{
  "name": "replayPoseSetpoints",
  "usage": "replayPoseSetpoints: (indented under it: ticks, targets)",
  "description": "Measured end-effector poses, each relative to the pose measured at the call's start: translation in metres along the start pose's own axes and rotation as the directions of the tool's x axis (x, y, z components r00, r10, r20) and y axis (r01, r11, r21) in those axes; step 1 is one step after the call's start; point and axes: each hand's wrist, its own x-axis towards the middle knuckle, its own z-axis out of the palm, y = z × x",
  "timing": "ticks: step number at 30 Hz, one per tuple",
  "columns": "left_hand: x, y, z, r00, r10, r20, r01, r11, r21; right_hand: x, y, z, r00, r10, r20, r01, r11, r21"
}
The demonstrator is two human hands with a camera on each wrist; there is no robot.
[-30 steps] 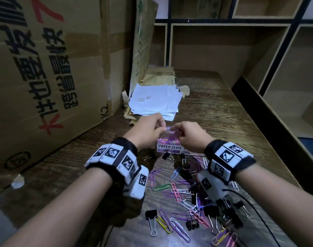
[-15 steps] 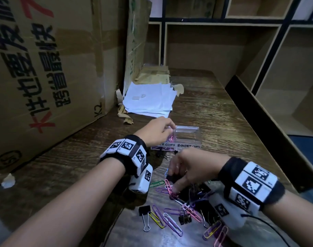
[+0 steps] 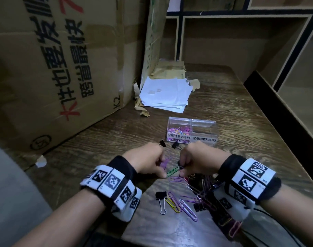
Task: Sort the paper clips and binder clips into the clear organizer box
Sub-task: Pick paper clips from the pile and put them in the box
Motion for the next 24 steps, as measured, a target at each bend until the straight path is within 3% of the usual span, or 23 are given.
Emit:
replayPoseSetpoints:
  ticks: [6,14,20,24]
  targets:
    - [0.003,0.004,0.001,0.998,0.049,-0.032,-0.048,0.999,0.008,-0.001,-0.005,-0.001,0.995,0.099,-0.002,-0.098,0.993,0.066]
    - [0.021,0.01,-0.002,0.985,0.169,-0.017,-0.169,0.985,-0.023,-0.009,-0.003,-0.005,0.992,0.123,0.008,-0.123,0.988,0.09]
    - [0.027,0.007,0.0,0.981,0.186,-0.046,-0.187,0.982,0.004,-0.008,0.011,-0.015,0.99,0.141,0.006,-0.135,0.933,0.332]
    - [0.024,0.0,0.0,0.985,0.172,-0.01,-0.172,0.984,0.043,-0.001,0.012,-0.01,0.975,0.22,0.038,-0.205,0.812,0.546]
